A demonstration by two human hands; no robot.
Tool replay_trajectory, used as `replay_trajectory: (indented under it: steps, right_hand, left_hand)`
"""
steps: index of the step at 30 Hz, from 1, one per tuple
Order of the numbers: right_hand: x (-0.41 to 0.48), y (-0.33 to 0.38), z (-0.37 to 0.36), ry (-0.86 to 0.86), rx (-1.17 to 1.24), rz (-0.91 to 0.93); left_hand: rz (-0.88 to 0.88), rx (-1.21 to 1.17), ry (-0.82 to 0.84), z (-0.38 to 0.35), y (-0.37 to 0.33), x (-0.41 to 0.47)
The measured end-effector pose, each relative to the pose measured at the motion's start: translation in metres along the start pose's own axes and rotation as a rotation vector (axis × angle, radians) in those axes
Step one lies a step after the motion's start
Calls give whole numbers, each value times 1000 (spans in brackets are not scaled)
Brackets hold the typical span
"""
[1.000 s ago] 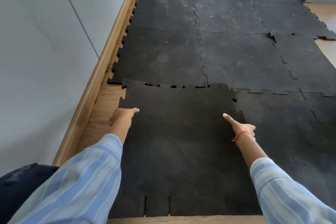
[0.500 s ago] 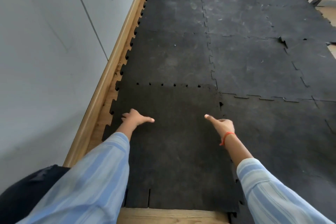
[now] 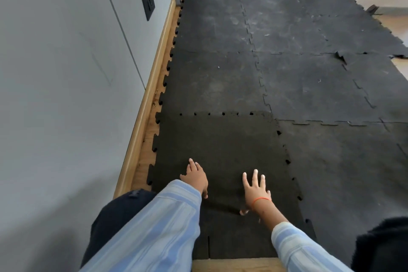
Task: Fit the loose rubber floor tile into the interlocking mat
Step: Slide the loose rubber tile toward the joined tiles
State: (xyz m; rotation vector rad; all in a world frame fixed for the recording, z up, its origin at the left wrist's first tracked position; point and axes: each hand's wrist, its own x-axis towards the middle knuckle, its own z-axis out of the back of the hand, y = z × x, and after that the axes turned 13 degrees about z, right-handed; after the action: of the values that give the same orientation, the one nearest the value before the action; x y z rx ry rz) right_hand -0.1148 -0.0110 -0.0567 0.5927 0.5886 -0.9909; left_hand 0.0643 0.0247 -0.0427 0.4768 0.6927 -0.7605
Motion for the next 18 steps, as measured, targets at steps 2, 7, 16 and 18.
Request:
replay_trajectory:
  steps: [2,7,16,18]
  right_hand:
    - [-6,6,1,58,2,-7]
    - [1,19,31,136,115,4]
    - [29,2,41,-109,179,-17]
    - [32,2,40,-229,161,-18]
  left_hand:
    - [-25,37,65,2,-6,-8]
    - [-59,19,97,22,-16,-11]
    - [-28,20,136,17,-29,23]
    - [-32,39,152,23,-29,26]
